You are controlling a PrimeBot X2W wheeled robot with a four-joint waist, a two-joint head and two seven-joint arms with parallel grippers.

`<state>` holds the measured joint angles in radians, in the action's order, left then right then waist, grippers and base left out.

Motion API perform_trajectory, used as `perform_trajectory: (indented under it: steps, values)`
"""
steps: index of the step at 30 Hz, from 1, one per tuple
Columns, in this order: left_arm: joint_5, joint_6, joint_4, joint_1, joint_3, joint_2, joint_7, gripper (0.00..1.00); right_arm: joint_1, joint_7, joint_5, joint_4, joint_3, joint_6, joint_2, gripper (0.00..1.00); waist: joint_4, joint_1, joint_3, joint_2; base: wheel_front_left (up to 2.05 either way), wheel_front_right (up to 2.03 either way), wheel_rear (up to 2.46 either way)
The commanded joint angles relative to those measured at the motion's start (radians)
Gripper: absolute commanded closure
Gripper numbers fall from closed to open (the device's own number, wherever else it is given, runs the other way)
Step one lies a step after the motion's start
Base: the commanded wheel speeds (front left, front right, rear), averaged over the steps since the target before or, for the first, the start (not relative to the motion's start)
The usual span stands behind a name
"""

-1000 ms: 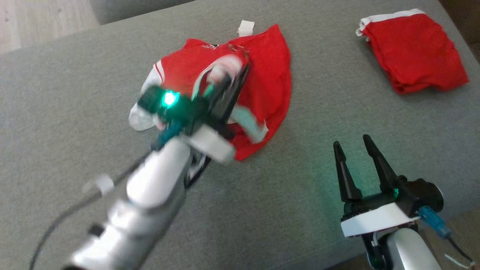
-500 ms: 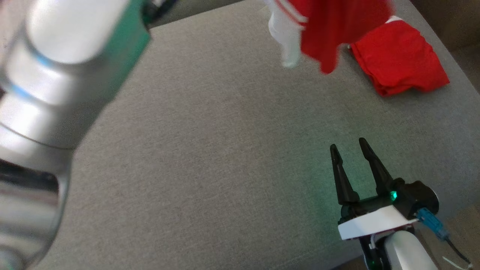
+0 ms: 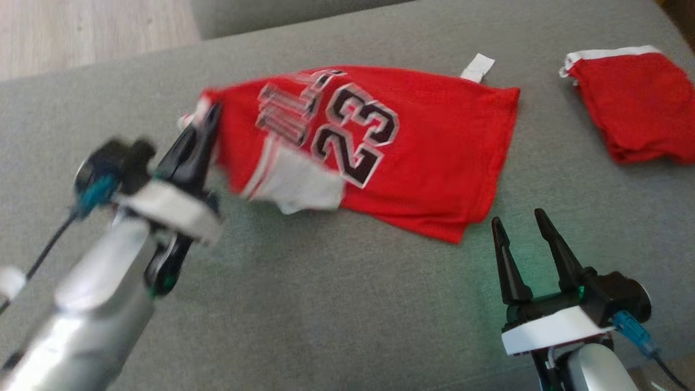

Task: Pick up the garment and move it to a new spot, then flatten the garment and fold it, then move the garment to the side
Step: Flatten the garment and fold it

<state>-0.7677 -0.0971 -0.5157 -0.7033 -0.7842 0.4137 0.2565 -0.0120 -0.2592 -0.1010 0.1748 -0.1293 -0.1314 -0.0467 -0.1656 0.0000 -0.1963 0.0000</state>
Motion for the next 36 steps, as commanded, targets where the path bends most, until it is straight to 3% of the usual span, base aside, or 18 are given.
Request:
perform_trajectory:
  steps: [1, 3, 4, 6, 12, 17, 20, 28, 36]
  values:
    - [0.007, 0.006, 0.024, -0.058, 0.063, 0.041, 0.005, 1.0, -0.024, -0.003, 0.007, -0.031, -0.023, 0.001, -0.004, 0.0, 0.011, 0.0, -0.017, 0.0, 0.0, 0.0, 0.0]
    - [0.017, 0.022, 0.016, 0.002, 0.115, 0.04, 0.005, 1.0, -0.026, -0.003, 0.01, -0.033, -0.024, 0.001, -0.004, 0.0, 0.017, 0.0, -0.025, 0.0, 0.0, 0.0, 0.0]
    - [0.024, 0.027, 0.018, 0.029, 0.146, 0.035, 0.005, 0.75, -0.026, -0.003, 0.012, -0.033, -0.022, 0.001, -0.004, 0.0, 0.022, 0.0, -0.029, 0.0, 0.0, 0.0, 0.0]
    - [0.052, 0.039, 0.031, 0.075, 0.204, 0.02, 0.005, 0.0, -0.021, -0.003, 0.018, -0.033, -0.019, 0.001, -0.004, 0.0, 0.035, 0.0, -0.036, 0.0, 0.0, 0.0, 0.0]
    - [0.205, 0.1, 0.163, 0.228, 0.398, -0.058, 0.005, 0.0, -0.014, -0.003, 0.029, -0.033, -0.018, 0.001, -0.004, 0.0, 0.069, 0.0, -0.054, 0.0, 0.0, 0.0, 0.0]
    - [0.397, 0.159, 0.293, 0.378, 0.468, -0.139, 0.005, 0.0, -0.014, -0.003, 0.038, -0.032, -0.022, 0.001, -0.004, 0.0, 0.095, 0.0, -0.068, 0.0, 0.0, 0.0, 0.0]
    - [0.481, 0.161, 0.335, 0.446, 0.468, -0.19, 0.005, 0.0, -0.018, -0.003, 0.043, -0.03, -0.023, 0.001, -0.004, 0.0, 0.103, 0.0, -0.072, 0.0, 0.0, 0.0, 0.0]
    - [0.625, 0.096, 0.28, 0.507, 0.359, -0.273, 0.005, 0.0, -0.034, -0.003, 0.054, -0.031, -0.028, 0.001, -0.004, 0.0, 0.104, 0.0, -0.085, 0.0, 0.0, 0.0, 0.0]
    - [0.645, 0.13, 0.115, 0.493, 0.371, -0.295, 0.005, 0.0, -0.036, -0.003, 0.053, -0.03, -0.031, 0.001, -0.004, 0.0, 0.094, 0.0, -0.094, 0.0, 0.0, 0.0, 0.0]
